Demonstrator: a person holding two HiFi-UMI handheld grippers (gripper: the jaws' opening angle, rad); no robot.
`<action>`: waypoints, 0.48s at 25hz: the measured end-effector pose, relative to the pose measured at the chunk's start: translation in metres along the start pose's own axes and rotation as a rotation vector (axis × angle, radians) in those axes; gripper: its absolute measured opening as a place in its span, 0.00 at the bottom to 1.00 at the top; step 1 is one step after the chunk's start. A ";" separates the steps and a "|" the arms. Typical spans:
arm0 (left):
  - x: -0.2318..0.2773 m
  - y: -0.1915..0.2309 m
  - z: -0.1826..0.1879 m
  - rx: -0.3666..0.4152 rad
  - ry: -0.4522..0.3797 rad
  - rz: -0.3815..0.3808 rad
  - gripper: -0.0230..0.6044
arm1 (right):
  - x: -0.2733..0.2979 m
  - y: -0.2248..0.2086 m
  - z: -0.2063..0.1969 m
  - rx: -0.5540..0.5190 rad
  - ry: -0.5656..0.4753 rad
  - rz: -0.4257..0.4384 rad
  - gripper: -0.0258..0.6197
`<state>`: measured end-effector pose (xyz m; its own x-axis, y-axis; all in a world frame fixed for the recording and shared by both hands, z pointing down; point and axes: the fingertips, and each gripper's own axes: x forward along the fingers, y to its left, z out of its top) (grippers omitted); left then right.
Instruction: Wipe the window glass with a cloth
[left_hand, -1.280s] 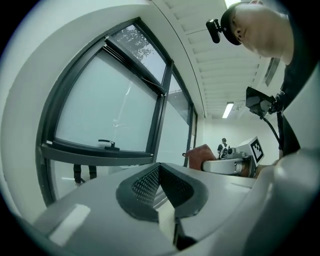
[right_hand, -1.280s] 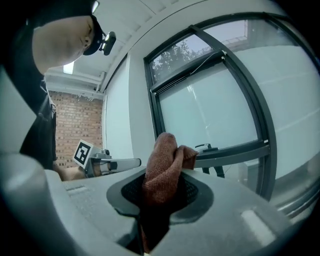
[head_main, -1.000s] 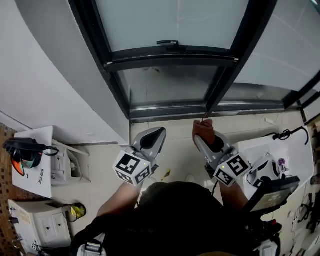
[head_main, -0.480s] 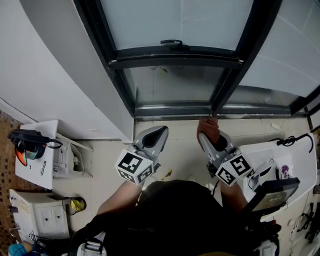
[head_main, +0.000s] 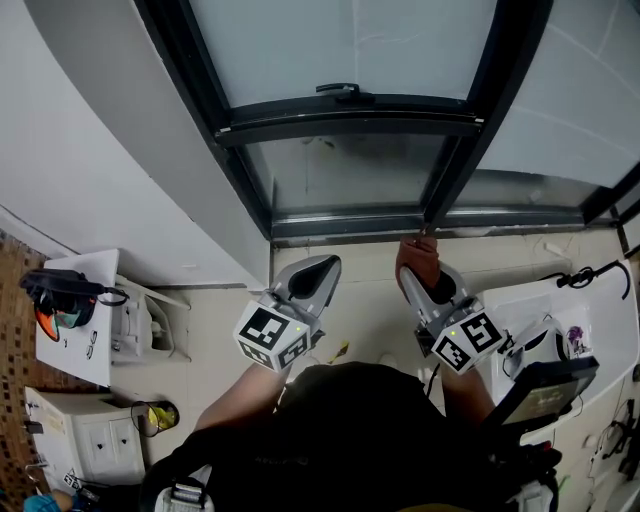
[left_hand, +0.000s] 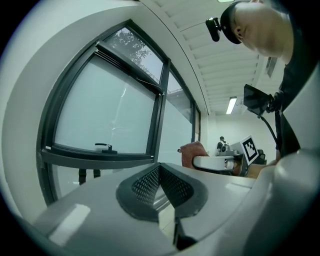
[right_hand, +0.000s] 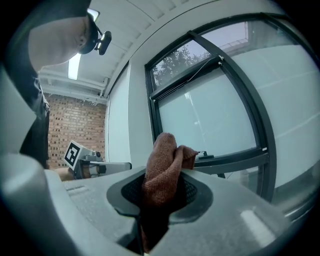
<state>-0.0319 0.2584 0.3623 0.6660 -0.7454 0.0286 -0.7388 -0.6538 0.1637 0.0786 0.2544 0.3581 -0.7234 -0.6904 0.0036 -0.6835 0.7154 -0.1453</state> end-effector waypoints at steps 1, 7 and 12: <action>0.000 0.000 0.000 0.000 0.000 0.000 0.06 | 0.000 0.001 0.000 0.000 0.001 0.001 0.16; -0.001 0.002 -0.001 -0.005 0.002 -0.004 0.06 | 0.003 0.004 -0.001 -0.010 0.009 0.006 0.16; -0.003 0.004 -0.007 -0.007 0.017 -0.002 0.06 | 0.003 0.006 -0.005 -0.016 0.023 0.014 0.16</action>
<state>-0.0359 0.2586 0.3701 0.6695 -0.7415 0.0451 -0.7365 -0.6547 0.1703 0.0720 0.2572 0.3622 -0.7345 -0.6782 0.0243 -0.6750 0.7264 -0.1295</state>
